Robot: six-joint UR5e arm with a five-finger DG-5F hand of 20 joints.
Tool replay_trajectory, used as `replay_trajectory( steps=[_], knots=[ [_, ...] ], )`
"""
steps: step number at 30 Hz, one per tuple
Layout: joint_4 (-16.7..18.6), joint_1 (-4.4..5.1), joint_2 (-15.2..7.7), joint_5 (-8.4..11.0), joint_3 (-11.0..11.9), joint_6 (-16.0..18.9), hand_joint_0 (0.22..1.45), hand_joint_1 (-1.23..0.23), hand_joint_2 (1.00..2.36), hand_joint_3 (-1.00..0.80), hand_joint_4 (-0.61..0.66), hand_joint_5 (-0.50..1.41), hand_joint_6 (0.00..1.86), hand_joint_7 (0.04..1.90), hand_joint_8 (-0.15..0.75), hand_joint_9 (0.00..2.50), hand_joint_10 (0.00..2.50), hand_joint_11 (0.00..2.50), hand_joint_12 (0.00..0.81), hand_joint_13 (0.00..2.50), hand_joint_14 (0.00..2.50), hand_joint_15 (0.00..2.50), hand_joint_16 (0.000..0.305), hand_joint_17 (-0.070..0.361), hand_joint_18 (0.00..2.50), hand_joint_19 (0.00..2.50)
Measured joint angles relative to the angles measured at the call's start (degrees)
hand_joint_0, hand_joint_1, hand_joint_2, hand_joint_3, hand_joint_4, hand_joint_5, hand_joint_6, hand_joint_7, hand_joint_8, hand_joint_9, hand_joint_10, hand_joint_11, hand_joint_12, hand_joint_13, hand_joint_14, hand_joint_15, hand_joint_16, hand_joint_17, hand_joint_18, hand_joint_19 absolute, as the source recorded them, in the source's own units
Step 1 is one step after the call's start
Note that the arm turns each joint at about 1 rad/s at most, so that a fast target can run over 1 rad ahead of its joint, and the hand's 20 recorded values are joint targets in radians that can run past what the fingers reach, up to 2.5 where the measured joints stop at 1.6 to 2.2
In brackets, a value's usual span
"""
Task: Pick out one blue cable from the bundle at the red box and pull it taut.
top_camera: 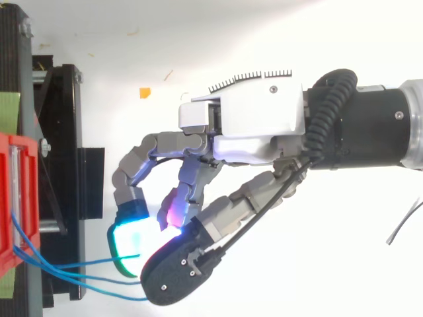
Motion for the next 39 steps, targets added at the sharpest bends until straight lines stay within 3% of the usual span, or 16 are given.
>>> replay_trajectory(
  steps=[7, 15, 26, 32, 35, 39],
  knots=[
    [-0.76, 0.18, 0.9, 0.03, 0.0, -1.41, 0.6, -0.73, 1.01, -0.22, -0.14, -0.03, 0.9, 1.03, 0.33, 1.29, 0.03, 0.7, 0.382, 1.01, 0.02, 0.49, 0.056, 0.126, 0.82, 0.62],
    [-3.71, 0.29, 2.02, 0.03, 0.04, -3.4, 0.61, -0.73, 1.01, -0.24, -0.12, -0.04, 0.9, 1.03, 0.297, 1.5, 0.03, 1.19, 0.375, 1.26, 0.02, 0.96, 0.055, 0.123, 0.94, 0.76],
    [-4.01, 0.04, 2.05, 0.23, -0.06, -3.54, 0.62, -0.73, 1.01, -0.25, -0.11, -0.04, 0.9, 1.03, 0.262, 1.53, 0.03, 1.44, 0.334, 1.48, 0.0, 1.55, 0.057, 0.128, 1.13, 1.03],
    [-3.94, 0.0, 2.04, 0.26, -0.08, -3.55, 0.62, -0.74, 1.01, -0.24, -0.11, -0.04, 0.9, 1.02, 0.243, 1.6, 0.02, 1.68, 0.337, 1.35, 1.15, 1.2, 0.055, 0.124, 1.28, 1.31],
    [-3.92, 0.01, 2.06, 0.26, -0.09, -3.55, 0.62, -0.74, 1.01, -0.24, -0.11, -0.04, 0.9, 1.02, 0.248, 1.63, 0.01, 1.75, 0.332, 1.31, 1.43, 1.13, 0.055, 0.123, 1.31, 1.41],
    [-3.91, -0.01, 2.04, 0.26, -0.13, -3.55, 0.62, -0.74, 1.01, -0.24, -0.11, -0.04, 0.9, 1.02, 0.24, 1.63, 0.01, 1.75, 0.331, 1.3, 1.49, 1.1, 0.055, 0.123, 1.32, 1.42]
  ],
)
